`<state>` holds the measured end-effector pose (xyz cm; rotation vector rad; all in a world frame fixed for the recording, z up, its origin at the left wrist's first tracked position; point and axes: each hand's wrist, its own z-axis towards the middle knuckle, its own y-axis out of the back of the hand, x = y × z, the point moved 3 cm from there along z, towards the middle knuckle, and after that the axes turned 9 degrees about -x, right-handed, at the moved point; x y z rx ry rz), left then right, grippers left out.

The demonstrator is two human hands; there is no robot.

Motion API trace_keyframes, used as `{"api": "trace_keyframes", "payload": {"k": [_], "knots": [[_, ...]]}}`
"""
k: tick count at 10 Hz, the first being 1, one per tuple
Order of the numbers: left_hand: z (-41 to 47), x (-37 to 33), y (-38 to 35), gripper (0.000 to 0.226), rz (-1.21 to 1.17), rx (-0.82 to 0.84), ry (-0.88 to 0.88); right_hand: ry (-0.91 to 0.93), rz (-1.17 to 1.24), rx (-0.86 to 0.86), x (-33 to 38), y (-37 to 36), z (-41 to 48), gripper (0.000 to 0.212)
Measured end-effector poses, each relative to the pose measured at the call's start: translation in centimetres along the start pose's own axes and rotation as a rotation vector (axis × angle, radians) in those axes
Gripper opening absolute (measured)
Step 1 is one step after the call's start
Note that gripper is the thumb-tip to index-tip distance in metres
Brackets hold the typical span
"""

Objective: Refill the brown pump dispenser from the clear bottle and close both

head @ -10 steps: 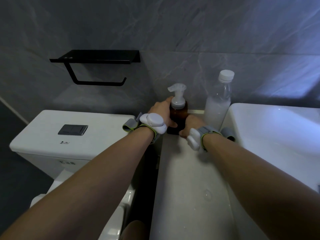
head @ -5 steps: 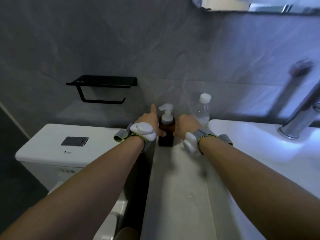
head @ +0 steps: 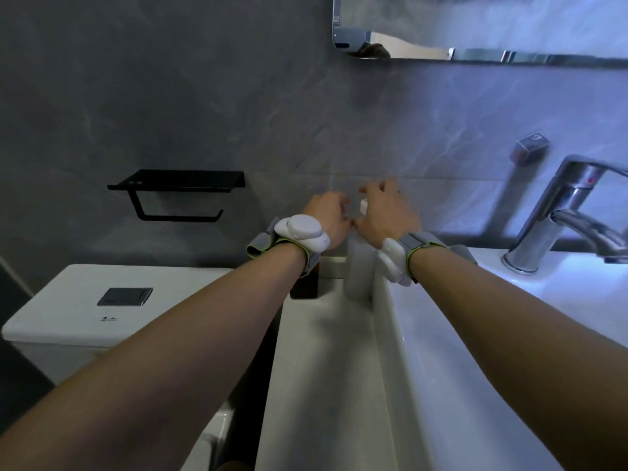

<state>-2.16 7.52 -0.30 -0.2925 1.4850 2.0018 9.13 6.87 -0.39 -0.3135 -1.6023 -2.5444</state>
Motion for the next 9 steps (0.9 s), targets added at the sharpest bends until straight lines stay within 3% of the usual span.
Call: {"api": "trace_keyframes", "payload": {"k": [2,6,9], "knots": [[0.7,0.4,-1.5,0.029,-0.031,0.022,-0.029,0.006,0.158,0.058,-0.6,-2.0,0.3,0.04],[0.3,2.9,1.2,0.027,0.034,0.012,0.045,0.064,0.199,0.072,3.6,-3.4,0.8,0.029],[-1.1,2.9,1.5,0.033,-0.034,0.05,0.076,0.076,0.2,0.093,2.8,-2.8,-0.1,0.051]]}}
